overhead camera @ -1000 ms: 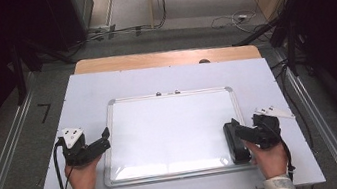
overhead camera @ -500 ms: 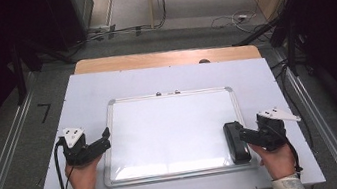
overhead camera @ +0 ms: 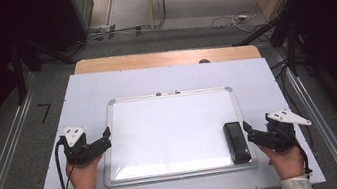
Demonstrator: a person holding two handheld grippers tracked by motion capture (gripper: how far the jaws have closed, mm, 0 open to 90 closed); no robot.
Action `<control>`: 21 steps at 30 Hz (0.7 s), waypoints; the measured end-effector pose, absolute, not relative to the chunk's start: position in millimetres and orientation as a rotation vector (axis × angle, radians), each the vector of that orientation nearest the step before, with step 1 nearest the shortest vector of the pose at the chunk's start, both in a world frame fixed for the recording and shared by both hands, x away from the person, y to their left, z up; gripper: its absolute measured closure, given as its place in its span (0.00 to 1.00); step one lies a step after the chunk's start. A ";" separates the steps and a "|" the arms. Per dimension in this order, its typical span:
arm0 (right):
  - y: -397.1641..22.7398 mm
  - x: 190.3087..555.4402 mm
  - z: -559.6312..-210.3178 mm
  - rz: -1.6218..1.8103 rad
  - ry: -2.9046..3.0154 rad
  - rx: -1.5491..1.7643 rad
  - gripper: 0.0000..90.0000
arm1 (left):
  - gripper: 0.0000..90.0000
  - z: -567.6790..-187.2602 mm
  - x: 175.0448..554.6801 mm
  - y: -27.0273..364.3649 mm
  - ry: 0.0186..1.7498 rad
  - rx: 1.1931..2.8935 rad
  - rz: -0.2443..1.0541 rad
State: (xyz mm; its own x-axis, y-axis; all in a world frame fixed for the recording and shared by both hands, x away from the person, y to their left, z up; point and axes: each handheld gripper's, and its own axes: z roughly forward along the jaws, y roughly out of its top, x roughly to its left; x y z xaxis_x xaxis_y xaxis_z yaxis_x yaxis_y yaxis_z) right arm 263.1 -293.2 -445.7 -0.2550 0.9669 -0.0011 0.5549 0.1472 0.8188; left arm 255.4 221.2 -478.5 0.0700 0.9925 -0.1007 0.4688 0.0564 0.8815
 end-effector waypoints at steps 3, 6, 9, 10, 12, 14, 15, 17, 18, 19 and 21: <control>-296.7 261.1 -444.7 0.978 1.876 1.448 0.18 | 0.14 -478.7 255.6 221.3 1.518 1.530 0.809; -301.1 259.9 -444.1 0.979 1.867 1.451 0.18 | 0.14 -478.6 255.6 221.1 1.519 1.531 0.808; -304.7 259.3 -444.7 0.968 1.866 1.464 0.18 | 0.14 -478.5 255.6 221.1 1.519 1.531 0.809; -305.8 259.1 -445.0 0.968 1.865 1.467 0.18 | 0.14 -478.5 255.6 221.1 1.518 1.530 0.809; -307.8 259.0 -445.3 0.968 1.863 1.467 0.18 | 0.14 -478.4 255.5 221.2 1.517 1.530 0.808; -309.3 258.9 -445.5 0.962 1.858 1.471 0.18 | 0.14 -478.5 255.5 221.3 1.516 1.527 0.808; -309.8 259.0 -445.7 0.961 1.858 1.471 0.18 | 0.14 -478.5 255.5 221.5 1.516 1.528 0.808; -311.7 259.3 -446.0 0.960 1.856 1.471 0.18 | 0.14 -478.6 255.6 221.6 1.516 1.528 0.807; -312.8 259.4 -446.0 0.958 1.854 1.473 0.18 | 0.14 -478.5 255.6 221.6 1.516 1.530 0.806; -313.8 259.5 -446.2 0.960 1.853 1.471 0.18 | 0.14 -478.5 255.6 221.6 1.516 1.529 0.806; -315.7 259.4 -446.3 0.958 1.846 1.474 0.18 | 0.14 -478.4 255.4 221.4 1.515 1.527 0.808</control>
